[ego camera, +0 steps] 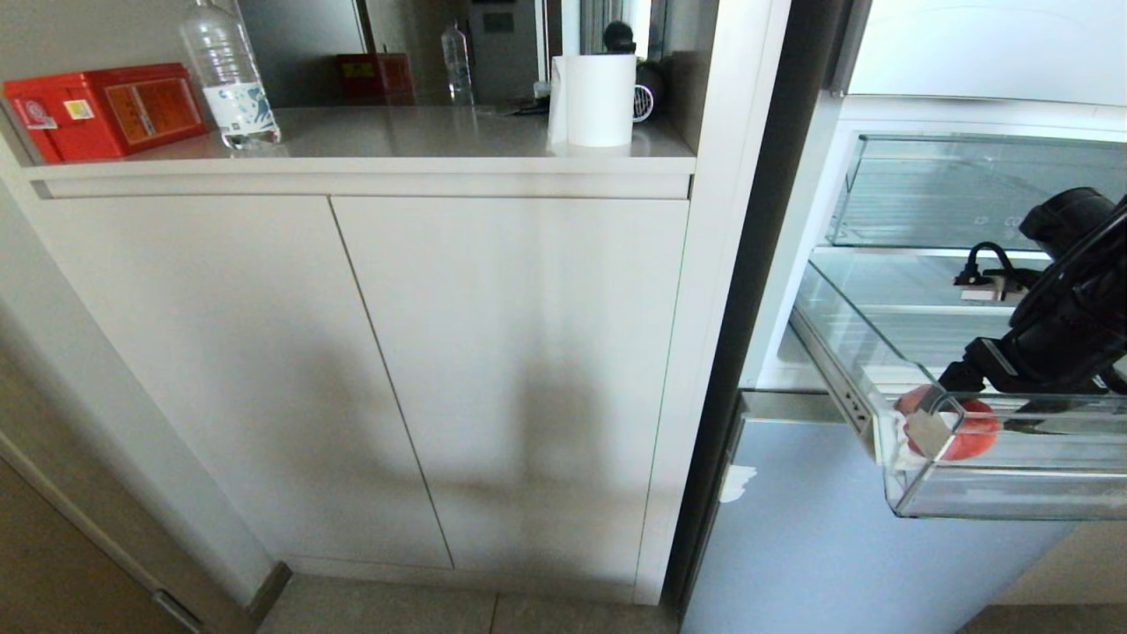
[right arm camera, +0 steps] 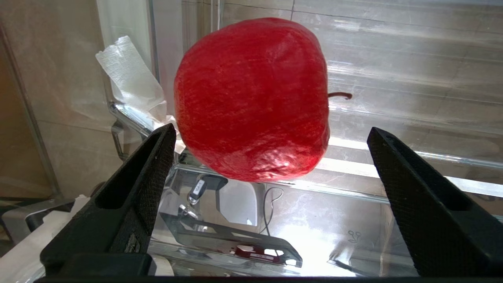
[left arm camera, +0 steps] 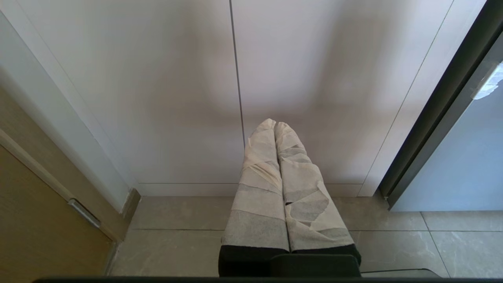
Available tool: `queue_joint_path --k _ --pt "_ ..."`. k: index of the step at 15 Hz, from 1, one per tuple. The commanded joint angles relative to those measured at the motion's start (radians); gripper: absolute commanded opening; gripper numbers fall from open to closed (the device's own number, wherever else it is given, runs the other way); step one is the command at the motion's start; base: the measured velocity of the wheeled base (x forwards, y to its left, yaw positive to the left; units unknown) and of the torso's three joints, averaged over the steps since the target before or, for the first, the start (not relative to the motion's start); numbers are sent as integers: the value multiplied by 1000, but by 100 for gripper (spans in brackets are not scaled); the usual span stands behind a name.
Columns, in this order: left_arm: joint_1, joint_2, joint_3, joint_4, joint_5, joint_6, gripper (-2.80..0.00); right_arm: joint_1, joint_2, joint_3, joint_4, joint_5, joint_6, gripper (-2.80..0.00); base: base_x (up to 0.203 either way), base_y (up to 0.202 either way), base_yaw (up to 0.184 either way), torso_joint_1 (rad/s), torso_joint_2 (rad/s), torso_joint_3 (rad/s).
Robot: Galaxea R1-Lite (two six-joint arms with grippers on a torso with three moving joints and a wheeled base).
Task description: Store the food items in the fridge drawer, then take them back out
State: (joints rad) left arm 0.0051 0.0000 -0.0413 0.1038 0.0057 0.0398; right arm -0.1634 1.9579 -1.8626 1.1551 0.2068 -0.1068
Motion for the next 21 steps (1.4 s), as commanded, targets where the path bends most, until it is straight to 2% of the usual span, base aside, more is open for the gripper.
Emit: queue_joint_path --k 1,18,19,21 --pt "1 0 0 0 0 0 -280 -1 -2 3 8 1 -6 0 0 0 0 0 0 0" --pt "0 0 0 0 1 0 -280 13 57 0 4 3 -1 0 0 0 0 0 0 0" --pt "1 0 1 0 0 0 -280 13 61 0 3 3 -1 -280 0 0 0 0 0 0" --pt "0 0 0 0 0 0 -280 13 64 -1 2 6 -1 -280 0 0 0 0 0 0"
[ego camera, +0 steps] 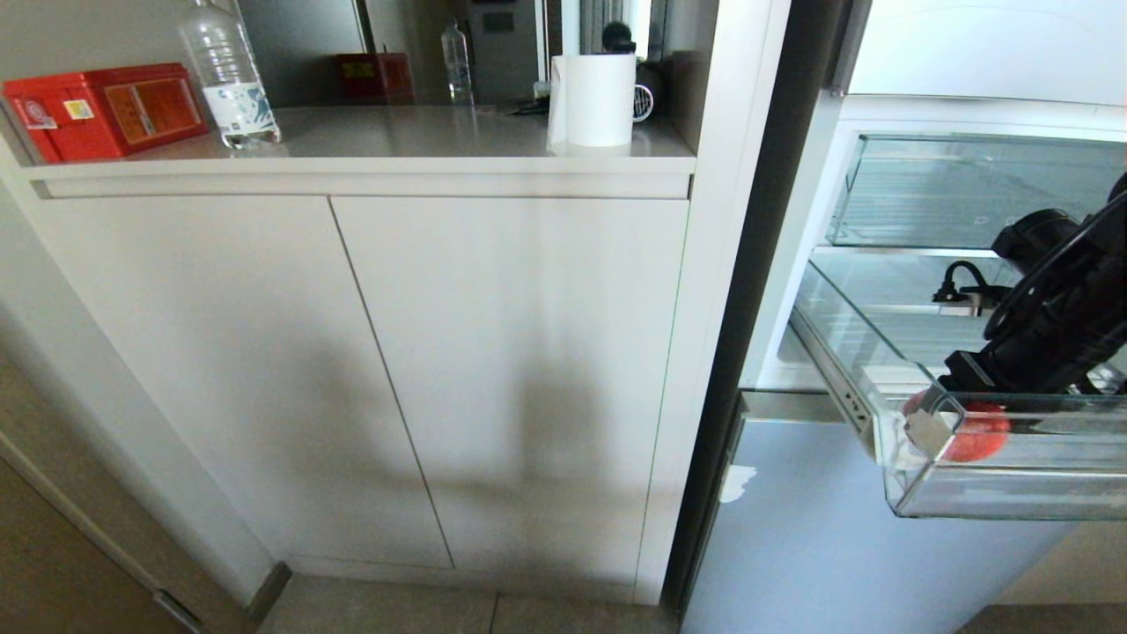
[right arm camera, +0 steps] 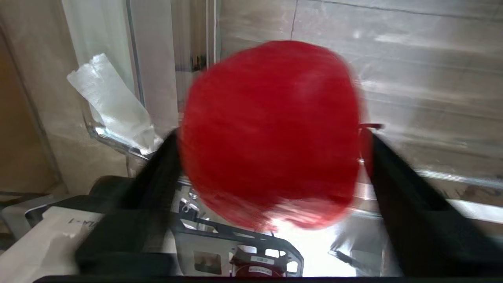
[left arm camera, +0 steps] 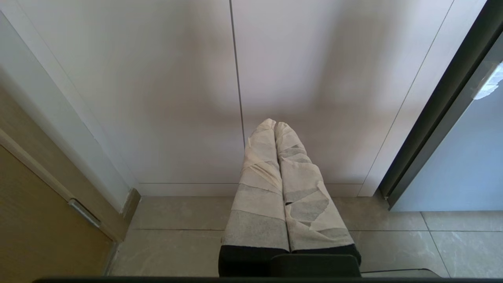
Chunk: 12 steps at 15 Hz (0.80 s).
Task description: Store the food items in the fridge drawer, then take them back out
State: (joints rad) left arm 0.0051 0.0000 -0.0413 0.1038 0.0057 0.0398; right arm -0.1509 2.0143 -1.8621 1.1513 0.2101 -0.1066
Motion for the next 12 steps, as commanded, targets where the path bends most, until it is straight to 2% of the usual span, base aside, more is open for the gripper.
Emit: queue_joint_path --k 1,5,8,12 --pt "1 0 0 0 0 0 -280 1 6 -2 5 3 -1 -280 0 0 0 0 0 0" --pt "0 0 0 0 0 0 -280 -4 -54 -4 -7 10 9 -280 0 0 0 0 0 0" --pt "1 0 0 0 0 0 -280 -18 -184 -2 -75 36 27 -280 0 0 0 0 0 0" --pt "1 0 1 0 0 0 -280 -52 -385 34 -101 48 32 -280 0 0 0 0 0 0"
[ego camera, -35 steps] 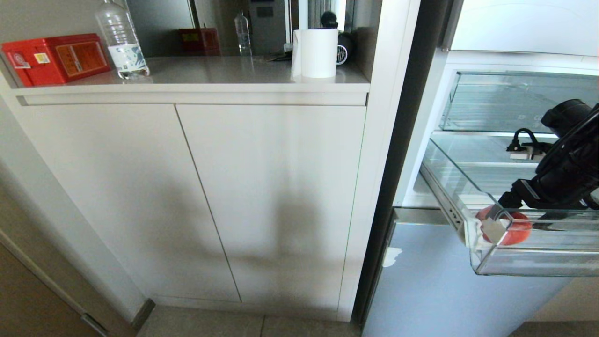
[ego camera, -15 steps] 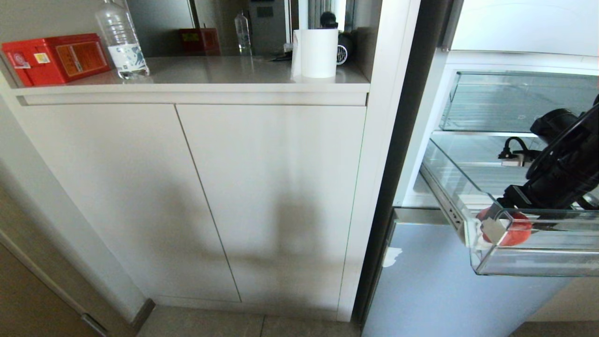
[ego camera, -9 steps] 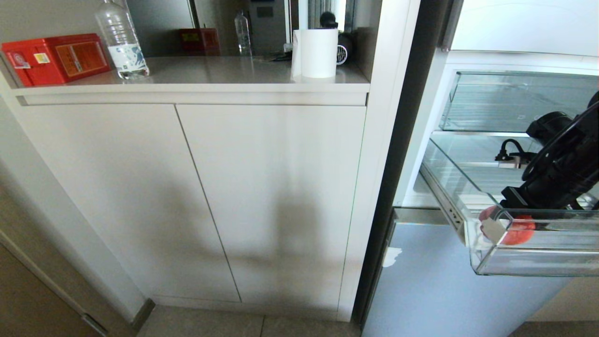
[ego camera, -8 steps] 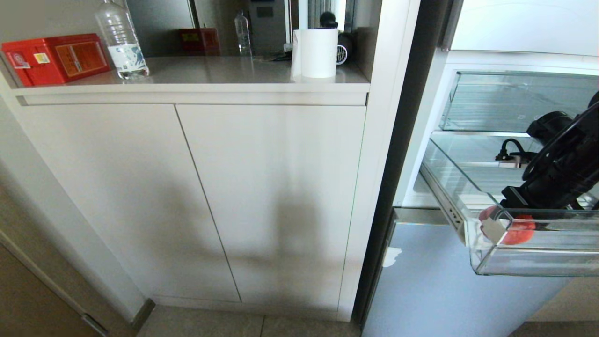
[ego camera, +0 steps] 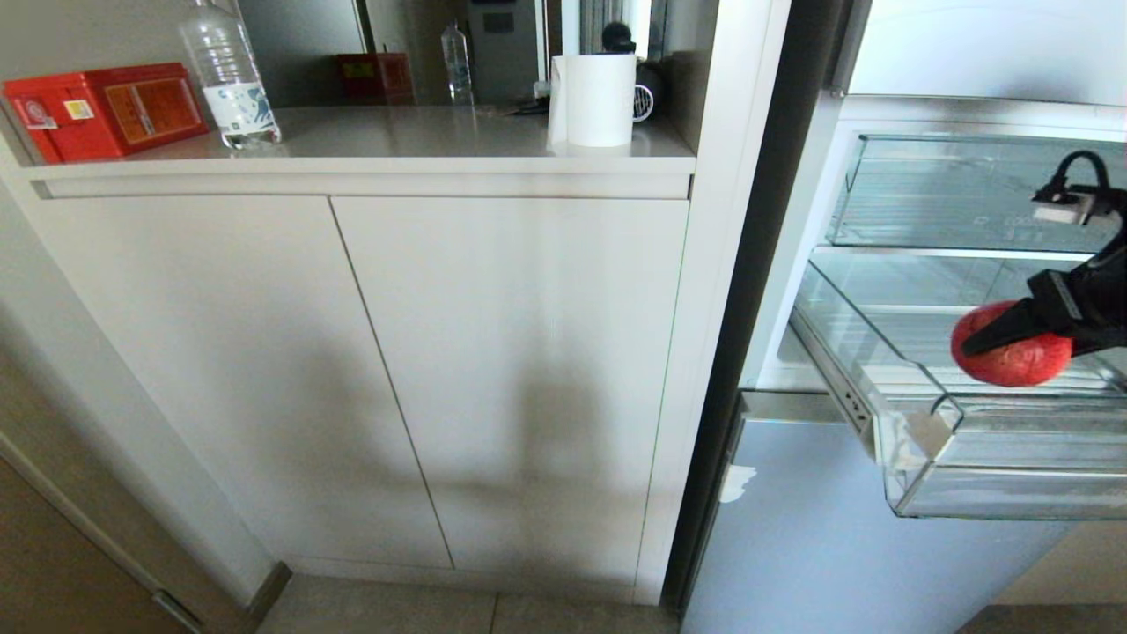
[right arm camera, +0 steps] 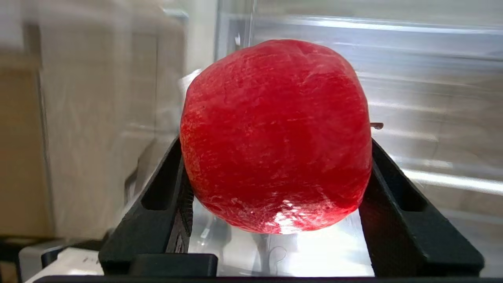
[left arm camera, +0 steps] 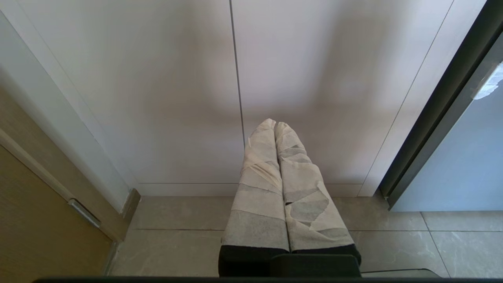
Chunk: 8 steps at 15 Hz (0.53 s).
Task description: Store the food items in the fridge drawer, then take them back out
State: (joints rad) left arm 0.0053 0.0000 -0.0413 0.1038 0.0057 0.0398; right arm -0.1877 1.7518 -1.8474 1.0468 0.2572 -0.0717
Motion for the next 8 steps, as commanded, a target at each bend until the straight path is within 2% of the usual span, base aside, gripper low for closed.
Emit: queue_joint_path --k 1,4,8 --pt "1 0 0 0 0 0 -280 -32 -177 41 -3 1 -5 -280 0 0 0 0 0 0" --pt "1 0 0 0 0 0 -280 -97 -342 165 -60 0 0 -280 0 0 0 0 0 0" --pt "1 0 0 0 0 0 -280 -154 -582 443 -210 -7 3 -280 0 0 0 0 0 0"
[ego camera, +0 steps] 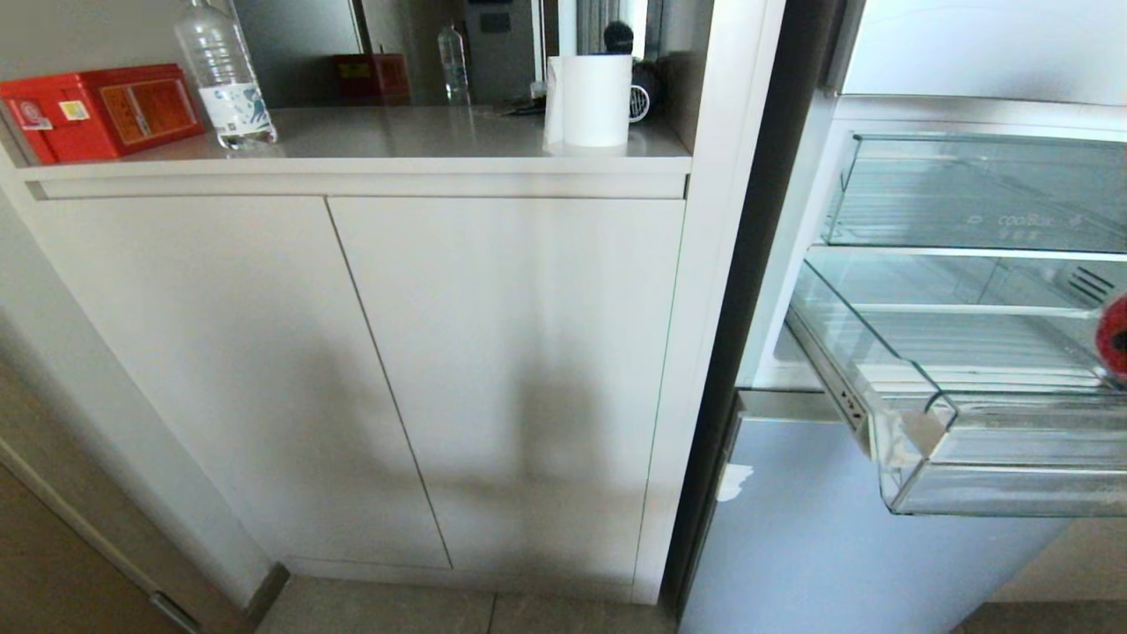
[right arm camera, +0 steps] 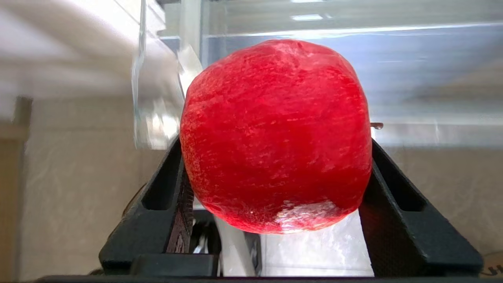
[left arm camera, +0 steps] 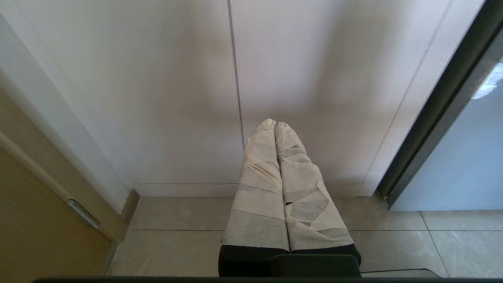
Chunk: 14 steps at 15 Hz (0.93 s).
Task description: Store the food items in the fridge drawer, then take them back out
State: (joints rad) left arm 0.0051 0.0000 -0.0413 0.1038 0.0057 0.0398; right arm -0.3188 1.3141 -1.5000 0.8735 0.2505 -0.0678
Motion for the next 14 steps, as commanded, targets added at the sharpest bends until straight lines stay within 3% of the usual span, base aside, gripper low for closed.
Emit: queue_joint_path --k 1,5,14 --pt "0 0 0 0 0 0 -280 -40 -192 148 -79 -2 0 -280 0 0 0 0 0 0" --pt "0 0 0 0 0 0 -280 -101 -290 248 -160 -7 0 -280 -2 3 -131 3 2 4" --pt "1 0 0 0 0 0 -280 -102 -311 322 -162 -7 0 -280 -2 6 -177 3 1 2"
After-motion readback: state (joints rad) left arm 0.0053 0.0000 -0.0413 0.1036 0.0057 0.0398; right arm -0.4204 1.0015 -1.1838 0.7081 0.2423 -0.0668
